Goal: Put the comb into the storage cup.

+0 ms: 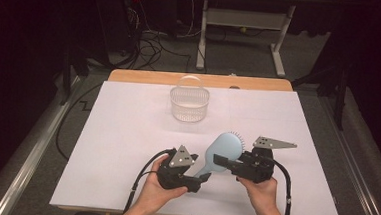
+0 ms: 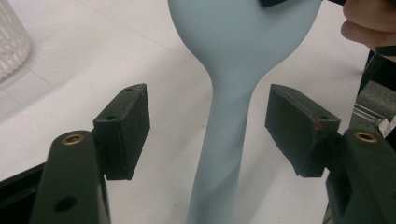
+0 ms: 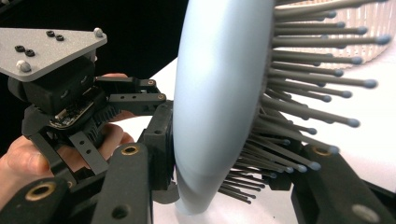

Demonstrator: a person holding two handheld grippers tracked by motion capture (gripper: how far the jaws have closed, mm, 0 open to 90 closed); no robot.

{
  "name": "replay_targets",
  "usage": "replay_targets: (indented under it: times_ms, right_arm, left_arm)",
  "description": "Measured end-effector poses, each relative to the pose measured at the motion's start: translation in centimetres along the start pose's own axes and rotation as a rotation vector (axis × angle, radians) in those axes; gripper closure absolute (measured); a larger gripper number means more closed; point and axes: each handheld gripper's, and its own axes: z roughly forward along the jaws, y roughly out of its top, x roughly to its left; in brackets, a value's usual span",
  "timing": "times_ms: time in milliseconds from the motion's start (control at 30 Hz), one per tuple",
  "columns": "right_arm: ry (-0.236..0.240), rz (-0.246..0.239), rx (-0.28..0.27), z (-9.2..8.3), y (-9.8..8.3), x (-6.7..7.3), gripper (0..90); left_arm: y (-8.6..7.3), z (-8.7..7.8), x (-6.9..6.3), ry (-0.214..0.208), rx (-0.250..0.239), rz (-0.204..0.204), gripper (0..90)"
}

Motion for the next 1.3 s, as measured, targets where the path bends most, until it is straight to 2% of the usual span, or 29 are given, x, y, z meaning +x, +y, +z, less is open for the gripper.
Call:
replay_targets:
  times_ms: [467, 600, 867, 1067, 1300]
  right_arm:
    - [-0.021, -0.002, 0.023, -0.2, 0.5, -0.3, 55.2]
    - [-0.023, 0.007, 0.016, -0.6, 0.7, -0.6, 55.2]
    - [-0.036, 0.019, 0.011, -1.3, 1.1, -1.1, 55.2]
    - [-0.046, 0.016, 0.0, -1.8, 1.3, -1.4, 55.2]
    - [-0.065, 0.023, -0.015, -2.5, 1.4, -1.7, 55.2]
  left_arm:
    - [-0.3, -0.9, 0.9, 0.038, -0.017, -0.013, 29.9]
    - [-0.6, -1.3, 1.5, 0.064, -0.019, -0.025, 29.8]
    - [-0.9, -1.9, 2.4, 0.081, -0.034, -0.053, 29.5]
    - [-1.4, -2.4, 2.8, 0.128, -0.041, -0.039, 28.5]
    - [-2.3, -3.2, 3.8, 0.142, -0.049, -0.068, 28.3]
